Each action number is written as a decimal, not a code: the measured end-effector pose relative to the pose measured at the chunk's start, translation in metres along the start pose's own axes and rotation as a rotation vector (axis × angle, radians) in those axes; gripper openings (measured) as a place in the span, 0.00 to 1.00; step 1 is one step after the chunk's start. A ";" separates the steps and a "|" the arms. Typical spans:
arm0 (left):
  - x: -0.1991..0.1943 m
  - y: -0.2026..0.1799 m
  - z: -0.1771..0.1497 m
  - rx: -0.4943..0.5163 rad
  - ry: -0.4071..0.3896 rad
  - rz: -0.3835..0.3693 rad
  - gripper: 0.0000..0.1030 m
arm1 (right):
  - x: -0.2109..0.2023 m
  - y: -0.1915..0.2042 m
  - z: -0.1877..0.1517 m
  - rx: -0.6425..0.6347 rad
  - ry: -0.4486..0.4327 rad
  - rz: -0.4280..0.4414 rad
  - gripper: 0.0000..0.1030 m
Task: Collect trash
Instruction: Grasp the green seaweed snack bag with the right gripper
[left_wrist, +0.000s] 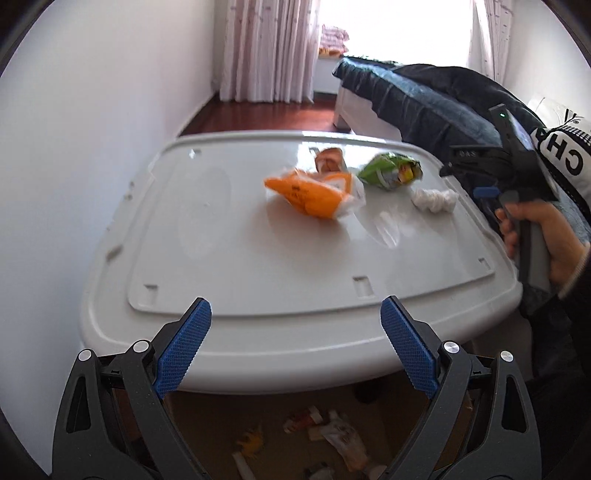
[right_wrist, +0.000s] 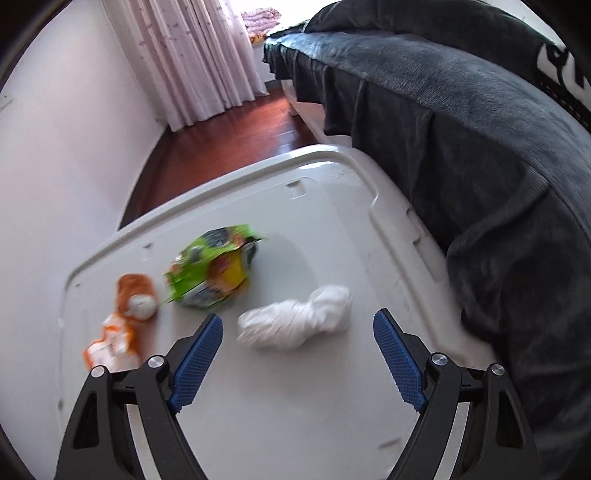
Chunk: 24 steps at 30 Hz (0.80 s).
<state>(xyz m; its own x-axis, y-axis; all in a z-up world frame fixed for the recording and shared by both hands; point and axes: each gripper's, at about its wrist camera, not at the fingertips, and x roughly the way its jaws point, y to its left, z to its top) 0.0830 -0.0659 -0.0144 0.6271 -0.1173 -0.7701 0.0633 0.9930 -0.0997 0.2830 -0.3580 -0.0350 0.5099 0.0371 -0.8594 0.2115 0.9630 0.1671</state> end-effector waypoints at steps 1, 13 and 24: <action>0.001 0.000 0.000 0.001 0.004 0.004 0.88 | 0.005 -0.002 0.004 -0.007 0.007 -0.013 0.80; 0.012 0.006 0.003 -0.072 0.036 -0.029 0.88 | 0.022 0.012 0.042 0.092 0.075 0.335 0.90; 0.014 0.002 0.003 -0.042 0.041 -0.021 0.88 | 0.087 0.063 0.058 0.212 0.241 0.214 0.90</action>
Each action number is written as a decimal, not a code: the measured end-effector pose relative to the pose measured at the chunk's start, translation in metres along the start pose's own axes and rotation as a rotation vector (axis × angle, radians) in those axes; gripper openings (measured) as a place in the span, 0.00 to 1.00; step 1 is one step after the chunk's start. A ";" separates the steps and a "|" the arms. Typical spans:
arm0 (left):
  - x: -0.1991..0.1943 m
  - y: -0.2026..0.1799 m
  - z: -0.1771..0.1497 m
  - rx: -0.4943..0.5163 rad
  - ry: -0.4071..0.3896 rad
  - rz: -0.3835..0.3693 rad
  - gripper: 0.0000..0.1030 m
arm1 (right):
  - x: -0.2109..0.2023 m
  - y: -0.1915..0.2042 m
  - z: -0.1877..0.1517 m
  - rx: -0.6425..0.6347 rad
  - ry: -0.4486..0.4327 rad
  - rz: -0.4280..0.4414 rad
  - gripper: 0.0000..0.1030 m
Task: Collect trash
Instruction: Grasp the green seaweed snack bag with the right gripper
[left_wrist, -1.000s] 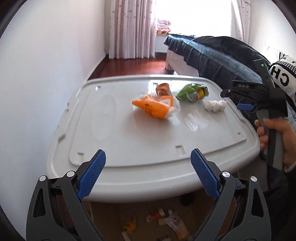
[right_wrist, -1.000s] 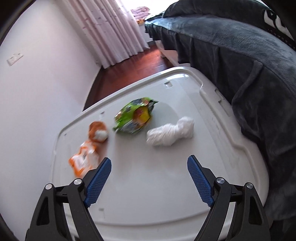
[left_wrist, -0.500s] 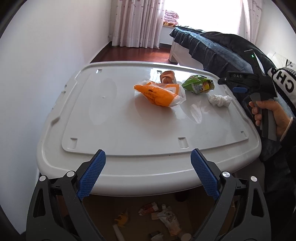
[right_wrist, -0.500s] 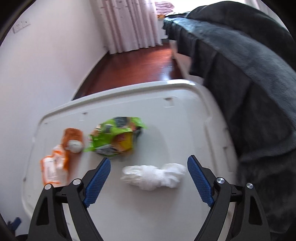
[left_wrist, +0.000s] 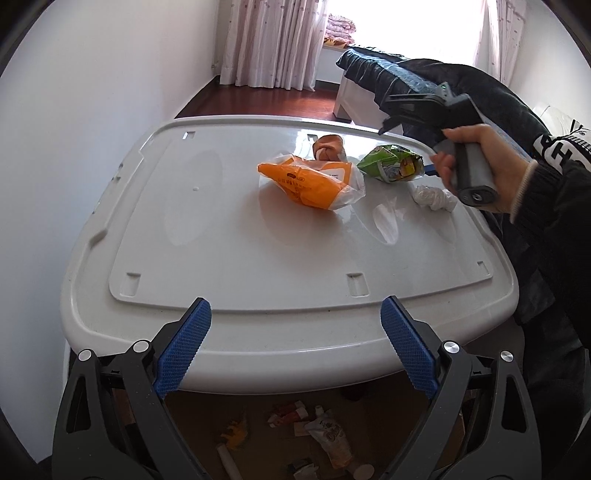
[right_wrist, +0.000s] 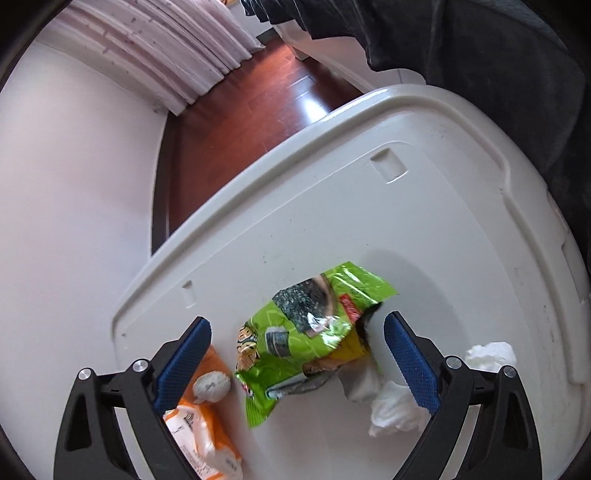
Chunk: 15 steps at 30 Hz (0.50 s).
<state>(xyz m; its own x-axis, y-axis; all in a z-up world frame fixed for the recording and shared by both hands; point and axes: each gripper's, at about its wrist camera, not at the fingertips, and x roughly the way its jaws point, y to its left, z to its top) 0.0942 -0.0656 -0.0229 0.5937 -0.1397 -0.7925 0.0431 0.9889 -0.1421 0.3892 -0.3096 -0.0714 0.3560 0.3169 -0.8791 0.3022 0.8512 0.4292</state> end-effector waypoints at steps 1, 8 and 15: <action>0.001 0.000 0.000 0.000 0.005 0.004 0.88 | 0.006 0.004 0.000 0.004 0.004 -0.013 0.90; 0.003 0.006 0.001 -0.031 0.013 0.021 0.88 | 0.026 0.030 -0.007 -0.065 -0.059 -0.192 0.91; 0.000 0.004 0.000 -0.034 0.009 0.012 0.88 | 0.031 0.044 -0.052 -0.310 -0.167 -0.373 0.75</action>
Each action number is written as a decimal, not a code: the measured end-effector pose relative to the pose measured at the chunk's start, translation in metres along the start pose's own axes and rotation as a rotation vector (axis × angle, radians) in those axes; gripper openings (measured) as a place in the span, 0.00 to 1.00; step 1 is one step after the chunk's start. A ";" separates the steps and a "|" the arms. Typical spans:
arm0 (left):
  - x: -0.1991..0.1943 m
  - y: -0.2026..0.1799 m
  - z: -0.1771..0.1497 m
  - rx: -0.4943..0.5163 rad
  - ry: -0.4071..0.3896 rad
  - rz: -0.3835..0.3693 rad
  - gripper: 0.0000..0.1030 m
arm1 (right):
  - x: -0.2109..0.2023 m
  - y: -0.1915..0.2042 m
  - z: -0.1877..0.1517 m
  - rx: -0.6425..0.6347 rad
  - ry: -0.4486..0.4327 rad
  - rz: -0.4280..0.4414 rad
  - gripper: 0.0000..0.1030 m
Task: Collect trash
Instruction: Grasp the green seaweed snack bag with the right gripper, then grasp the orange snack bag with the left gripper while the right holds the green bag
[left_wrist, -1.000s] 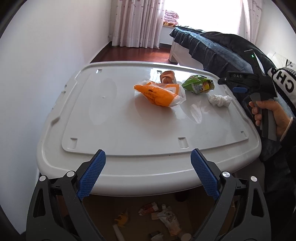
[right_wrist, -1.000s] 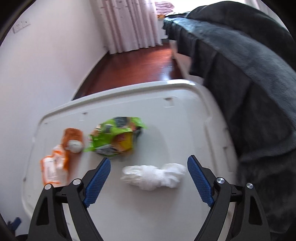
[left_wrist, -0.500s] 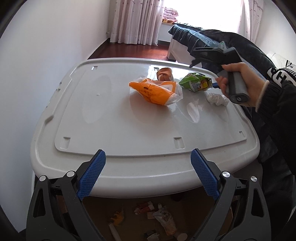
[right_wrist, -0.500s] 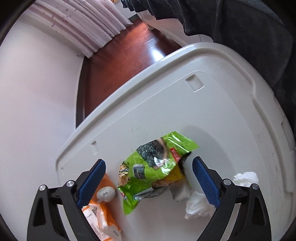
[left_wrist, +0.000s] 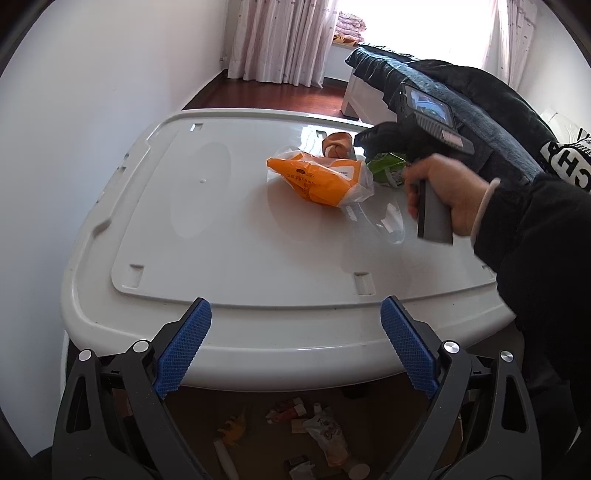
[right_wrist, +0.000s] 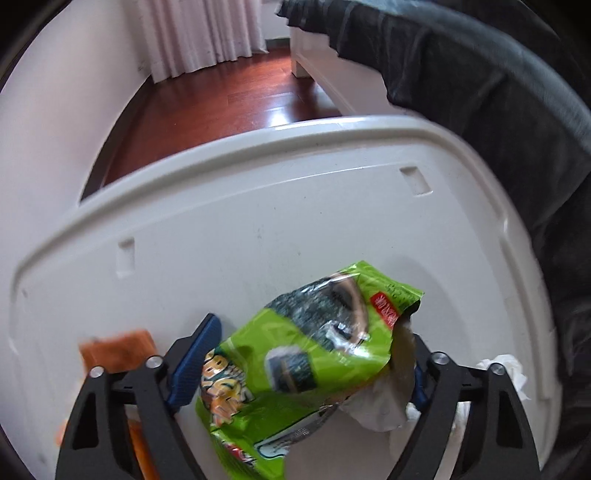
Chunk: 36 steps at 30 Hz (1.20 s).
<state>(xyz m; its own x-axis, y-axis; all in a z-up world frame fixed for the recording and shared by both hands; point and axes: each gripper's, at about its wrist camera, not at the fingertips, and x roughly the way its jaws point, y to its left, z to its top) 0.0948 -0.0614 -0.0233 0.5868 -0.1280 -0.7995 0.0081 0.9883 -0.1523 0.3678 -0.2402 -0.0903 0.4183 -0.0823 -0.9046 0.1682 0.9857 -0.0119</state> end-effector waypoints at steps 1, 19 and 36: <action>0.000 0.000 0.000 0.003 -0.002 0.003 0.88 | -0.003 0.001 -0.005 -0.013 -0.011 -0.002 0.72; 0.016 0.010 -0.010 -0.053 0.006 0.038 0.88 | -0.105 -0.023 -0.053 -0.179 -0.172 0.136 0.63; 0.017 0.016 0.036 -0.192 0.041 0.002 0.88 | -0.082 -0.061 -0.143 -0.380 -0.034 0.192 0.64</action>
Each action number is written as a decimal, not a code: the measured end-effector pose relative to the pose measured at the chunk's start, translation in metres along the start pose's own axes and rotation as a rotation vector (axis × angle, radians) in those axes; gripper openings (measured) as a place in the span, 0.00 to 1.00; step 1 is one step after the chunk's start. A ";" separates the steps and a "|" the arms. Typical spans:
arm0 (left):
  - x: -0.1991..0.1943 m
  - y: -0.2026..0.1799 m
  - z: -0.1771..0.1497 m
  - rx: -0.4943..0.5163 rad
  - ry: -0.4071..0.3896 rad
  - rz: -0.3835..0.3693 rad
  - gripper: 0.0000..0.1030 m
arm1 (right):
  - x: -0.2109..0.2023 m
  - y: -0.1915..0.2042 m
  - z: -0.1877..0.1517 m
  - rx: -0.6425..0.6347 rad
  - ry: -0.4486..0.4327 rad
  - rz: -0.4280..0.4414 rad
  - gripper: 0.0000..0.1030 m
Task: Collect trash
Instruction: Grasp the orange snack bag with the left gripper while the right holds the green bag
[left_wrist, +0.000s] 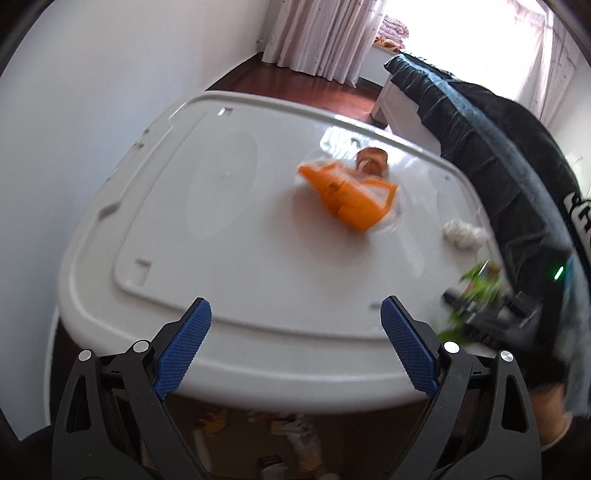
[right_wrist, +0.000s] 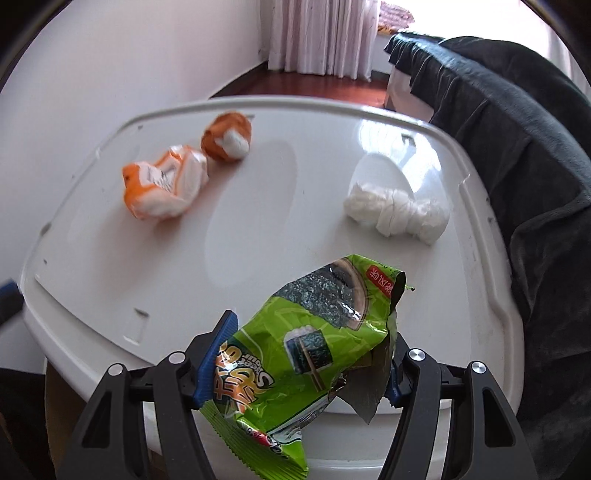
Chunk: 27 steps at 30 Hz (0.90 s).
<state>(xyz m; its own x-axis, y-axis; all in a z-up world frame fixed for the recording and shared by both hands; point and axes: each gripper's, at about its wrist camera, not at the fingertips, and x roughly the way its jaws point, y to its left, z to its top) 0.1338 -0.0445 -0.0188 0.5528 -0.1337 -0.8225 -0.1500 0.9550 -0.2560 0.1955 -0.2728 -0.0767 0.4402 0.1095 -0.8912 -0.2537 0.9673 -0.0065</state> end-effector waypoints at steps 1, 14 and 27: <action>0.003 -0.009 0.009 -0.012 0.000 -0.018 0.88 | 0.001 -0.003 0.001 0.006 0.000 0.013 0.64; 0.090 -0.087 0.091 -0.138 0.010 0.134 0.88 | 0.005 -0.052 -0.006 0.125 0.042 0.089 0.68; 0.163 -0.084 0.104 -0.141 0.117 0.367 0.88 | 0.012 -0.046 0.002 0.110 0.048 0.053 0.70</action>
<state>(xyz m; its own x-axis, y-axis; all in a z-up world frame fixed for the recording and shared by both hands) 0.3217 -0.1192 -0.0781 0.3459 0.1717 -0.9224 -0.4349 0.9005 0.0046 0.2144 -0.3152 -0.0859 0.3860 0.1530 -0.9097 -0.1783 0.9799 0.0891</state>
